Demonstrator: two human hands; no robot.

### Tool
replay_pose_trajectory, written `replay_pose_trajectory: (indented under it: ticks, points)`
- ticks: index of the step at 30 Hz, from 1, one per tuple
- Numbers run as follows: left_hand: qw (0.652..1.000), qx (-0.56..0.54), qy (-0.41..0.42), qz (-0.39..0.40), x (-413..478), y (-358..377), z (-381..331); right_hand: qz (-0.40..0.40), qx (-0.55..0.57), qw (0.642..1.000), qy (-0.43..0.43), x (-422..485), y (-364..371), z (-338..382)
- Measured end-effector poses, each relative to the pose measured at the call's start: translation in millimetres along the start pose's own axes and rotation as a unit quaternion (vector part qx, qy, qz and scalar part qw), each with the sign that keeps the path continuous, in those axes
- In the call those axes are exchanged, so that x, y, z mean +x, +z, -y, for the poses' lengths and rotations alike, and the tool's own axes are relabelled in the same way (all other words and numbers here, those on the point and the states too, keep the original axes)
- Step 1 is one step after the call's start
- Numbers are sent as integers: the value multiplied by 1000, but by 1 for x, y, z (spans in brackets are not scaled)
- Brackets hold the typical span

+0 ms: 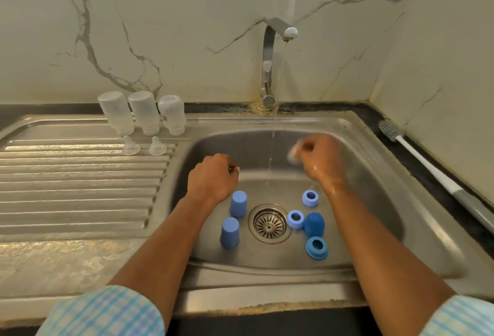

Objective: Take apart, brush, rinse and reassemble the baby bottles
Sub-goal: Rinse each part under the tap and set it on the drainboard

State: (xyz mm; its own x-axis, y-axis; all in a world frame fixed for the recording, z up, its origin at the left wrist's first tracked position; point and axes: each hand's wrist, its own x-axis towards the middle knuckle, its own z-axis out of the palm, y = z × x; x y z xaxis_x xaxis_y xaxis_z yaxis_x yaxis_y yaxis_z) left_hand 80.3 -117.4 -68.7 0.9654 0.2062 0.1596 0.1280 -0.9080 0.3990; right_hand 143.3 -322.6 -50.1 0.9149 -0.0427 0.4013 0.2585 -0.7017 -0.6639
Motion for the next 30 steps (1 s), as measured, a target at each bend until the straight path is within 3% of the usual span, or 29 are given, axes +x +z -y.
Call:
replay_pose_trajectory:
  ticks: [1,2,4,5,6,8,9,10,12,13,14,16,17,18,20,21,22,24,25,26,28,30]
  points:
    - [1000,0,1,-2,-1,0,1,26,-33,999,34,-3,3,-3]
    - [1000,-4,-1,-4,0,0,1,-16,-48,998,39,2,1,-3]
    - [1000,-11,-7,-9,2,0,4,-209,51,975,-55,14,-13,9]
    - [1000,-14,-9,-12,2,-1,4,-213,68,971,-90,16,-15,10]
    - [1000,-13,-9,-11,2,-1,4,-166,40,982,-87,13,-14,9]
    - [1000,-7,-6,-5,0,0,2,53,-69,996,30,-1,4,-7]
    - [1000,-7,-5,-5,-1,0,1,68,-81,993,60,-3,4,-10]
    - [1000,-8,-6,-5,0,0,2,24,-77,995,64,3,1,-7]
    - [1000,-14,-13,-11,1,-1,4,-183,50,981,-40,13,-15,12]
    - [1000,-15,-15,-13,2,-2,4,-190,79,975,-78,15,-17,15]
    - [1000,-12,-16,-8,2,-1,4,-138,55,985,-90,13,-16,13]
    - [1000,-10,-16,0,0,0,3,106,-75,991,24,-1,5,-7]
    - [1000,-11,-16,-1,0,0,3,143,-110,982,52,-3,8,-15]
    - [1000,-14,-19,-3,0,-1,4,115,-112,985,70,2,7,-16]
    - [999,-22,-25,-14,2,-3,7,-102,-16,995,-1,14,-5,-2]
    - [999,-24,-25,-19,4,-4,8,-166,37,984,-46,16,-12,5]
    - [999,-21,-24,-17,4,-3,9,-157,50,984,-62,15,-13,9]
    - [1000,-19,-20,-11,3,-1,7,37,-30,999,0,8,1,-3]
    - [1000,-18,-19,-11,3,-1,7,153,-91,983,49,1,10,-14]
    - [1000,-17,-20,-12,3,-2,7,195,-124,971,67,0,15,-21]
    - [999,-16,-26,-18,3,-5,8,129,-58,987,79,4,11,-11]
    - [999,-11,-36,-14,2,-5,8,59,33,997,37,4,4,12]
